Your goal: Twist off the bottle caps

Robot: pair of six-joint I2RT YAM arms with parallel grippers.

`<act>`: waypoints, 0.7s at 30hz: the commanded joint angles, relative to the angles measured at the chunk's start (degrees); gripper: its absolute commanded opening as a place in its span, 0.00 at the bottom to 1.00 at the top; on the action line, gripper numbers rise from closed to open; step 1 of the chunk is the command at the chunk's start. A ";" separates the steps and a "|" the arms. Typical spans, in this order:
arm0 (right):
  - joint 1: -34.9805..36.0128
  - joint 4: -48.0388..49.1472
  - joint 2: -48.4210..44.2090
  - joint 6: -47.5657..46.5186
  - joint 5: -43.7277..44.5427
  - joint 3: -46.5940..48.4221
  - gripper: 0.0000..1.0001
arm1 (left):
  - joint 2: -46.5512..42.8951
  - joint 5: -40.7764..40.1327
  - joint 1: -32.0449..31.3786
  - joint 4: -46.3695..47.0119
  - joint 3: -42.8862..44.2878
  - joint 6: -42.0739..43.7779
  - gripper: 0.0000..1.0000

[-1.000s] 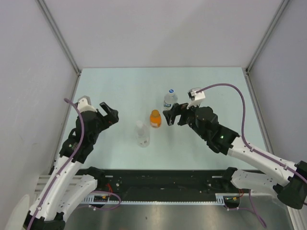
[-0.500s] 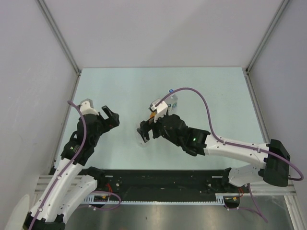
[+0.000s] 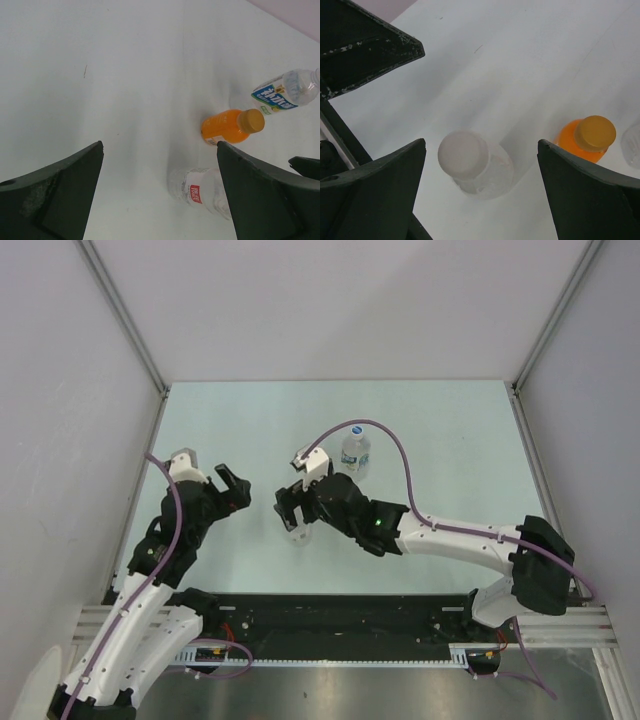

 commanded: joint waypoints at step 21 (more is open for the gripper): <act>-1.99 -2.39 -9.17 2.80 -0.32 3.16 0.00 | -0.64 7.44 -0.14 7.30 2.39 7.02 1.00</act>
